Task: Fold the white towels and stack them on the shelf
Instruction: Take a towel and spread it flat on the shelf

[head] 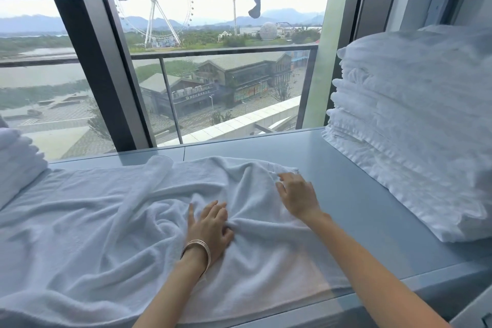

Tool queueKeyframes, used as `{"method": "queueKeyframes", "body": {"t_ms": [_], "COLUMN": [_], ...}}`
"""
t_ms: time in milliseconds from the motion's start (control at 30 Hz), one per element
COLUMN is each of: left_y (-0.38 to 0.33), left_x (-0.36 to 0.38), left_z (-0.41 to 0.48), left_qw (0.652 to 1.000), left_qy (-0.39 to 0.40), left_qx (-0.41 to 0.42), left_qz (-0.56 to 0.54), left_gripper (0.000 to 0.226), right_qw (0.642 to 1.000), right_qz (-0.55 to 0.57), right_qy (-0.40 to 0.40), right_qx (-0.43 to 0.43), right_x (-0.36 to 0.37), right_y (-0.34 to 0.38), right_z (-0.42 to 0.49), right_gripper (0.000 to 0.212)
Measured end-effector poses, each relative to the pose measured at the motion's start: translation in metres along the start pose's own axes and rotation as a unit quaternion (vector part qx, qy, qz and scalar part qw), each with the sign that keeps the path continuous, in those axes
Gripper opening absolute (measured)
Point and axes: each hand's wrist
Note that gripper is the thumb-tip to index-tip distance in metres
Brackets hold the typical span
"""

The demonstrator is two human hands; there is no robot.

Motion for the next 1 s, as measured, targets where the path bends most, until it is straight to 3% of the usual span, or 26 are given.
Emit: {"method": "queueKeyframes", "body": {"t_ms": [67, 133, 233, 300, 367, 467, 533, 600, 633, 733, 800, 867, 933, 1000], "left_y": [0.001, 0.001, -0.001, -0.004, -0.005, -0.005, -0.005, -0.006, -0.005, -0.003, -0.004, -0.004, -0.005, -0.007], "left_x": [0.002, 0.009, 0.007, 0.004, 0.004, 0.004, 0.004, 0.002, 0.001, 0.001, 0.000, 0.002, 0.002, -0.003], "left_z": [-0.001, -0.002, -0.006, -0.007, -0.006, -0.004, 0.000, 0.003, 0.003, 0.005, 0.006, 0.005, 0.008, 0.006], "left_qw": [0.998, 0.995, 0.998, 0.996, 0.995, 0.994, 0.991, 0.987, 0.984, 0.977, 0.976, 0.972, 0.971, 0.985], "left_qy": [-0.054, -0.089, -0.039, 0.028, 0.048, 0.062, 0.080, 0.084, 0.077, 0.046, 0.026, 0.042, 0.069, 0.060], "left_qx": [0.010, 0.007, -0.037, -0.063, -0.072, -0.080, -0.092, -0.127, -0.155, -0.207, -0.218, -0.232, -0.227, -0.162], "left_qz": [-0.011, -0.039, -0.045, -0.048, -0.039, -0.051, -0.055, -0.049, -0.047, -0.020, -0.015, -0.007, 0.012, 0.012], "left_gripper": [0.018, 0.031, 0.037, 0.066, 0.073, 0.077, 0.077, 0.063, 0.055, 0.058, 0.067, 0.054, 0.055, 0.071], "right_qw": [0.992, 0.984, 0.967, 0.959, 0.971, 0.998, 0.995, 0.989, 0.987, 0.992, 0.989, 0.987, 0.991, 0.994], "right_qz": [-0.039, -0.088, -0.151, -0.148, -0.109, -0.042, 0.004, -0.052, -0.094, -0.038, 0.064, 0.122, 0.106, 0.059], "right_qy": [0.121, 0.152, 0.176, 0.192, 0.161, 0.030, 0.065, 0.108, 0.093, 0.062, 0.067, 0.032, -0.045, -0.082], "right_qx": [0.015, 0.034, 0.101, 0.149, 0.139, -0.019, -0.069, -0.082, -0.091, -0.105, -0.117, -0.097, -0.065, -0.044], "right_x": [0.006, 0.014, 0.016, 0.011, 0.007, 0.009, 0.015, 0.024, 0.028, 0.023, 0.019, 0.012, 0.008, 0.000], "right_y": [0.002, 0.001, -0.012, -0.022, -0.024, -0.002, 0.012, 0.014, 0.010, 0.003, 0.001, -0.001, -0.005, -0.010], "right_z": [0.005, 0.008, 0.021, 0.033, 0.034, 0.004, -0.027, -0.052, -0.060, -0.075, -0.076, -0.073, -0.060, -0.047], "right_gripper": [0.040, 0.048, 0.062, 0.067, 0.065, 0.057, 0.062, 0.081, 0.079, 0.046, 0.048, 0.038, 0.023, 0.030]}}
Point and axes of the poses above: each hand's wrist, its own z-axis towards the middle knuckle, its own x-axis out of the palm, y = z × x, and after that the axes turned 9 degrees about x, right-handed
